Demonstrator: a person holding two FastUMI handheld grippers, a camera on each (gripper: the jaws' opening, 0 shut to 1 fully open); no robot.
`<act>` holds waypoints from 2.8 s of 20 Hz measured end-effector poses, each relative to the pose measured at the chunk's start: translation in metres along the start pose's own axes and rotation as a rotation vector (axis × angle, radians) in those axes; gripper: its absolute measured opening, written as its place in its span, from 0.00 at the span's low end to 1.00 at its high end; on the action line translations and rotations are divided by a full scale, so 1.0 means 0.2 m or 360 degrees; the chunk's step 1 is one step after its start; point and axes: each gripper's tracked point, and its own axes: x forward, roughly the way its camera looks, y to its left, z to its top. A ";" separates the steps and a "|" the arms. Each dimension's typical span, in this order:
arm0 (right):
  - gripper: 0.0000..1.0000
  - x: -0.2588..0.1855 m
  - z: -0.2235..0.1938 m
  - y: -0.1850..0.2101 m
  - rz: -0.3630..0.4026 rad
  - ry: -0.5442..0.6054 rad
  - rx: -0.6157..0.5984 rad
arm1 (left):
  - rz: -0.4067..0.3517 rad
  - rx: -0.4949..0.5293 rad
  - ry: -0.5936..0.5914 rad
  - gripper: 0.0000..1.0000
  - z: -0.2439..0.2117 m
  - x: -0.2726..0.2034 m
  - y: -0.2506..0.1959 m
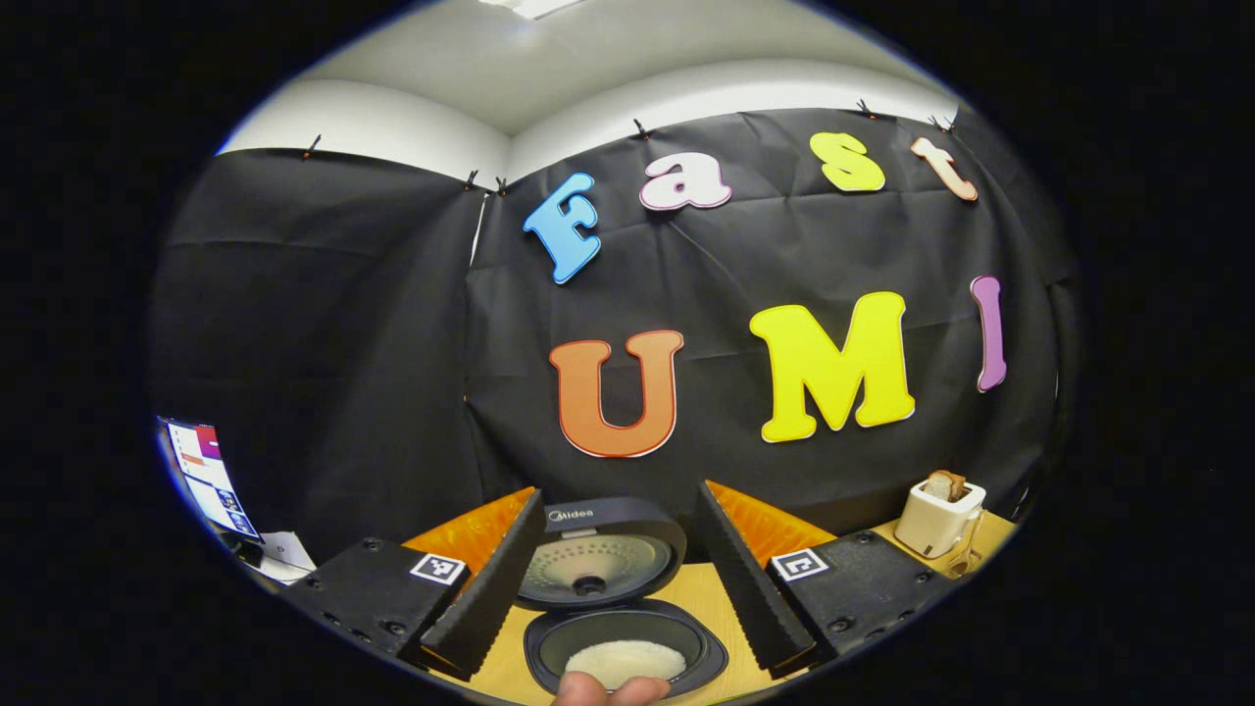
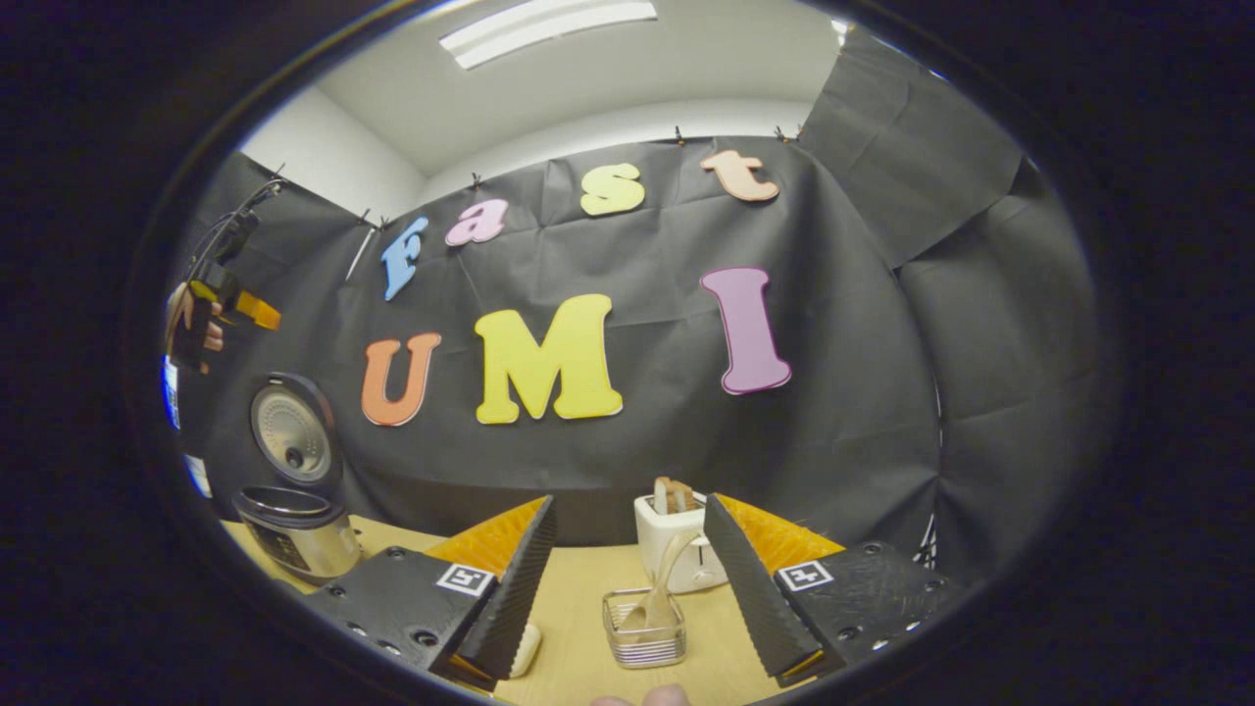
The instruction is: Close the left gripper, press the button to open the rice cooker; take a wooden spoon from the chopstick holder with the right hand, scoop a spoonful of rice and pour it into the rice cooker, then put the wooden spoon back into the chopstick holder.
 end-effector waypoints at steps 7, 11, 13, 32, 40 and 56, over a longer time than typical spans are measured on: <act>0.89 -0.08 -0.10 0.01 0.0015 0.0042 0.0000 | 0.0089 0.0014 0.0166 0.95 -0.05 0.39 0.13; 0.89 -0.11 -0.14 0.01 0.0022 0.0068 -0.0015 | 0.0088 -0.0047 0.0367 0.94 -0.20 0.51 0.17; 0.89 -0.13 -0.13 -0.02 -0.0003 0.0038 -0.0030 | 0.0090 -0.0099 0.0416 0.94 -0.24 0.54 0.18; 0.90 -0.15 -0.17 0.09 0.0071 0.0112 0.0018 | 0.0133 -0.0242 0.0696 0.86 -0.48 0.31 0.13; 0.94 -0.12 -0.28 0.06 -0.0027 0.0290 0.0102 | 0.0037 -0.0248 0.0696 0.85 -0.65 0.07 0.00; 0.95 -0.18 -0.27 0.17 0.0026 0.0284 0.0012 | -0.0025 -0.0254 0.0719 0.82 -1.03 -0.05 -0.12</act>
